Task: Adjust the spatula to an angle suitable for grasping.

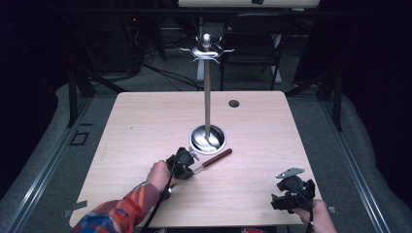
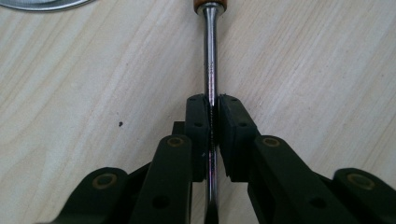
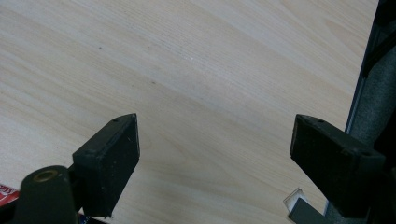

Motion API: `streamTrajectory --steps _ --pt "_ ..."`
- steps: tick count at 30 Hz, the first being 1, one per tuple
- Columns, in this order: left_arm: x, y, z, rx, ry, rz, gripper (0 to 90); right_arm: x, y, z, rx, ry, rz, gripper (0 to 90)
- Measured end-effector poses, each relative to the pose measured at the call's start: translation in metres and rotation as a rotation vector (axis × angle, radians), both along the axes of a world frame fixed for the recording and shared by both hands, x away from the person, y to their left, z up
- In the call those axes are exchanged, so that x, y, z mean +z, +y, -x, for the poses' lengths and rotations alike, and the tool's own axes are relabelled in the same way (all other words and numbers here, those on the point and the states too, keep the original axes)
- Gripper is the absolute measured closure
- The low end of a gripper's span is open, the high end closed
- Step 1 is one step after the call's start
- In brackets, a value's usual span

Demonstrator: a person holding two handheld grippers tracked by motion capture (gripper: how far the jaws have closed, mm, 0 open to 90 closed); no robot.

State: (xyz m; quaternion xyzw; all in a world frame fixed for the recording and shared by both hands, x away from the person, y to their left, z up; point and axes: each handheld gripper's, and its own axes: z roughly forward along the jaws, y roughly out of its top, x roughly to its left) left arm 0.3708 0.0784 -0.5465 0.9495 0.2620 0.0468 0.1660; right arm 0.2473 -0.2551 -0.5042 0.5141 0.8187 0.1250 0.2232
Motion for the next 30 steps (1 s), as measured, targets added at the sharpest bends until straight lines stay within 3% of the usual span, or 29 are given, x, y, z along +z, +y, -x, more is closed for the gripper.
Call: streamTrajectory --steps 8,25,30 --pt "-0.001 0.002 0.0 -0.004 0.008 -0.008 83.3 0.0 0.0 0.0 0.001 0.001 -0.001 15.4" --pt "0.001 0.019 0.002 -0.026 0.075 -0.015 83.6 0.0 0.0 0.001 0.011 0.005 0.003 15.4" --pt "0.002 0.022 0.007 -0.014 0.065 -0.029 81.5 0.0 0.0 0.001 0.014 0.008 0.006 15.4"
